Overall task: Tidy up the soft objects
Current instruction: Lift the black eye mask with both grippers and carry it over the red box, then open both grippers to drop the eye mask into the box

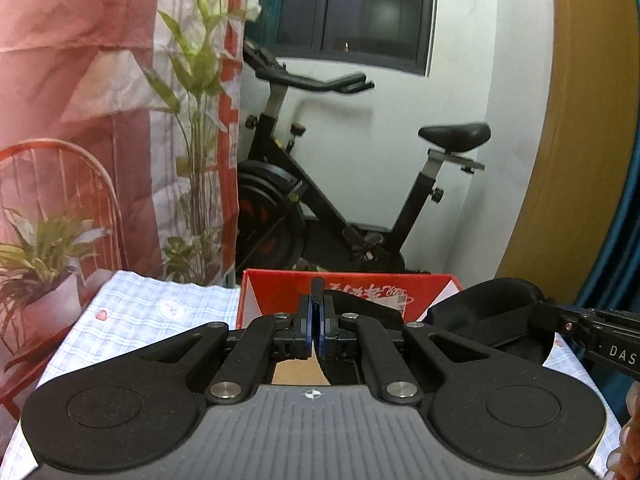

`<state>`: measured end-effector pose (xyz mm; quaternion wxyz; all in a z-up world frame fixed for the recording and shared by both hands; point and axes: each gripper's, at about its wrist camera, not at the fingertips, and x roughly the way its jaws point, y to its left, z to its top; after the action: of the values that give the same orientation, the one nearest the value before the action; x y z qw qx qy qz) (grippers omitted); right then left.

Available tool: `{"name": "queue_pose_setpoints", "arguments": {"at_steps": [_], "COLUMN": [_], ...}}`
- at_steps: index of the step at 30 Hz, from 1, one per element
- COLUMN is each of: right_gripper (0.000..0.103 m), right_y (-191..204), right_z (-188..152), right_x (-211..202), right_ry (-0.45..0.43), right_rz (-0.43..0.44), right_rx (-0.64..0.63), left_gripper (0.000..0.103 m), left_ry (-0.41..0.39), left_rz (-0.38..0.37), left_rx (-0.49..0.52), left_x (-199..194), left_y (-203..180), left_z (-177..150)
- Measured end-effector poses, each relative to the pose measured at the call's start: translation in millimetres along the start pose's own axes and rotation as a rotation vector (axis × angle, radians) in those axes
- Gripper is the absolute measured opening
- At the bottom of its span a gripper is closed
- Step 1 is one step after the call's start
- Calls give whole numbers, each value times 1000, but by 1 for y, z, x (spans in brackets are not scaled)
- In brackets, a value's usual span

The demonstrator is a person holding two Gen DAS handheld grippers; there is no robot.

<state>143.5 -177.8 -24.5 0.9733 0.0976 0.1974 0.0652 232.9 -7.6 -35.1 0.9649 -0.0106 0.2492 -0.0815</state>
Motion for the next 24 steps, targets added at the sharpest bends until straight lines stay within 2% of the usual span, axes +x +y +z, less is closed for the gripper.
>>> {"name": "queue_pose_setpoints", "arguments": {"at_steps": [7, 12, 16, 24], "right_gripper": [8, 8, 8, 8], "right_y": [-8, -14, -15, -12], "right_z": [0, -10, -22, -49], "right_x": [51, 88, 112, 137], "right_ry": [64, 115, 164, 273], "right_rz": [-20, -33, -36, -44], "right_rx": [-29, -21, -20, 10], "left_gripper": [4, 4, 4, 4], "left_ry": [99, 115, 179, 256], "left_rz": [-1, 16, 9, 1], "left_rx": [-10, 17, 24, 50], "left_x": [48, 69, 86, 101], "left_y": [9, 9, 8, 6], "left_z": [3, -6, -18, -35]}}
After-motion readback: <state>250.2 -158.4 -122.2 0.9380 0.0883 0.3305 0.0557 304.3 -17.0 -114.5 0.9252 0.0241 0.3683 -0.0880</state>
